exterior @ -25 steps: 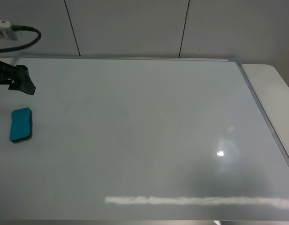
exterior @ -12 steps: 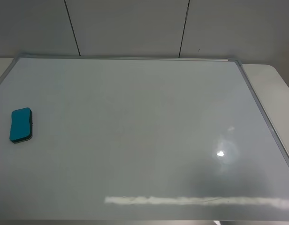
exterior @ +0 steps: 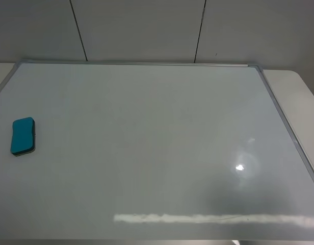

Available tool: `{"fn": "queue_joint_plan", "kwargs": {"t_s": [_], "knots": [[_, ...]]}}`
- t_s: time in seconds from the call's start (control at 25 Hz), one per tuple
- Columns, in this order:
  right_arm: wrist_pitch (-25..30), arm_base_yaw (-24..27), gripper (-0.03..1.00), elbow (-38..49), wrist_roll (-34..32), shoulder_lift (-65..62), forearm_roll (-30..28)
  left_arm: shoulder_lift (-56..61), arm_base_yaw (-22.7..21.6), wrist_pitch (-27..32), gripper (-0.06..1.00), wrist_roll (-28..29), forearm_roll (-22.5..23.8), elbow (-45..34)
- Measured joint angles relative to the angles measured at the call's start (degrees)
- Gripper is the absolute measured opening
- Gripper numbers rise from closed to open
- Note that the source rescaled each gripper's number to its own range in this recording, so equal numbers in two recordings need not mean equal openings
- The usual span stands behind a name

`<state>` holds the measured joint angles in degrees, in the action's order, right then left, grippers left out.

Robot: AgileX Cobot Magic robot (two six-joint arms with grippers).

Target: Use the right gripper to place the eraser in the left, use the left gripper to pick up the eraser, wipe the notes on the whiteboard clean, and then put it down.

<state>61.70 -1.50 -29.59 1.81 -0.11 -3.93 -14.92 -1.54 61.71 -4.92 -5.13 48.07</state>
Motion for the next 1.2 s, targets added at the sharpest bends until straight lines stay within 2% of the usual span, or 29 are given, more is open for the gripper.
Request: {"fn": "queue_joint_plan", "kwargs": {"t_s": [0.12, 0.28, 0.52, 0.84, 1.2], "knots": [[0.0, 0.0, 1.0, 0.0, 0.0, 0.0, 0.0, 4.0, 0.0, 1.7, 1.0, 0.0, 0.3, -1.4], [0.0, 0.0, 1.0, 0.0, 0.0, 0.0, 0.0, 9.2, 0.0, 2.2, 1.0, 0.2, 0.6, -8.5], [0.0, 0.0, 1.0, 0.0, 0.0, 0.0, 0.0, 14.3, 0.0, -0.3, 1.0, 1.0, 1.9, -18.6], [0.0, 0.0, 1.0, 0.0, 0.0, 0.0, 0.0, 15.2, 0.0, -0.8, 1.0, 6.8, 7.5, -19.1], [0.0, 0.0, 1.0, 0.0, 0.0, 0.0, 0.0, 15.2, 0.0, -0.8, 1.0, 7.6, 8.0, -19.1]]}}
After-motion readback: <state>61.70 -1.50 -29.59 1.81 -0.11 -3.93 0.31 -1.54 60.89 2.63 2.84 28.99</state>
